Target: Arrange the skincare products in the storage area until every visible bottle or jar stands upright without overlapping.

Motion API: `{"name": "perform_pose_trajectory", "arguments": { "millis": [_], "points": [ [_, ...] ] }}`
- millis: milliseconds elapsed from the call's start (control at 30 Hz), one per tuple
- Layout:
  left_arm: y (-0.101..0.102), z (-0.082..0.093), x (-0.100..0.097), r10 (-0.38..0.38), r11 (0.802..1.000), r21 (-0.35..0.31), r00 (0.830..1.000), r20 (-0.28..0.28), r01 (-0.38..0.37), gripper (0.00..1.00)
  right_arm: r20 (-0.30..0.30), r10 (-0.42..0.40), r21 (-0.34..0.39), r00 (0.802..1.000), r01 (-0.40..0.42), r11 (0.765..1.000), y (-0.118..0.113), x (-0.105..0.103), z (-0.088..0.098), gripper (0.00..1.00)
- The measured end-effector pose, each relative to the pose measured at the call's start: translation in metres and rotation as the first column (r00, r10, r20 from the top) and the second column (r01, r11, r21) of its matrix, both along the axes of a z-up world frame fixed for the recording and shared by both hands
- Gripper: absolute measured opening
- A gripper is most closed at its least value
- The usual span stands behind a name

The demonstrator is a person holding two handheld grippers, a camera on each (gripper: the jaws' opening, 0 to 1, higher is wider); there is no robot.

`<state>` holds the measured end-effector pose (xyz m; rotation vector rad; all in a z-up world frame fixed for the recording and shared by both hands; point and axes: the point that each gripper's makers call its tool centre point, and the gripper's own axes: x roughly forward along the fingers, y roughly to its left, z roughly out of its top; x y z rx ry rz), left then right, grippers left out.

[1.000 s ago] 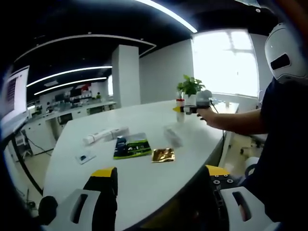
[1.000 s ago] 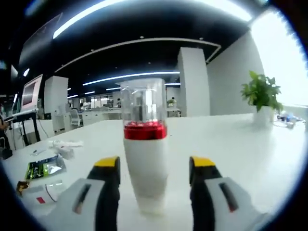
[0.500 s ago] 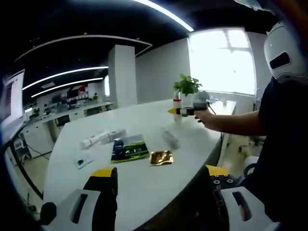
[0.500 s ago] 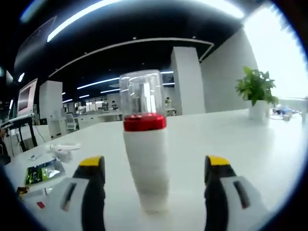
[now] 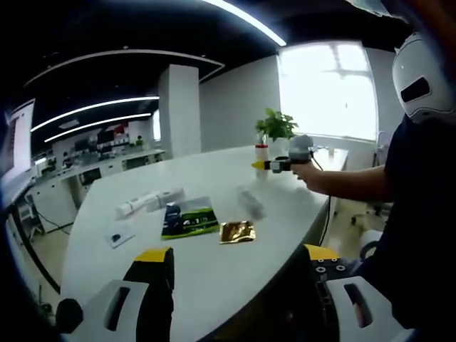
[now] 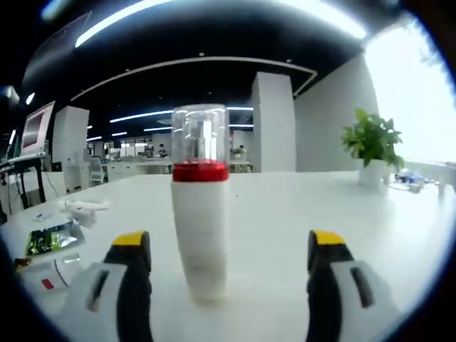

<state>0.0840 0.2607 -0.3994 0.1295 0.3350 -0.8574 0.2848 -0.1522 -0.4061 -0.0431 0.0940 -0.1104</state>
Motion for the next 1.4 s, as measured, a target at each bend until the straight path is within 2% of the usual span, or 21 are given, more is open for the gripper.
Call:
{"name": "perform_pose_trajectory", "arguments": {
  "millis": [633,1400],
  "points": [
    [-0.001,0.003,0.001,-0.007,1.000,0.002,1.000,0.010,0.007,0.73,-0.036,-0.028,-0.007,0.999,0.028,1.000,-0.020,-0.007,-0.005,0.85],
    [-0.001,0.001,0.001,-0.008,1.000,0.001,1.000,0.007,0.008,0.73,-0.024,-0.008,0.015,1.000,0.009,1.000,-0.015,-0.014,-0.002,0.81]
  ]
}}
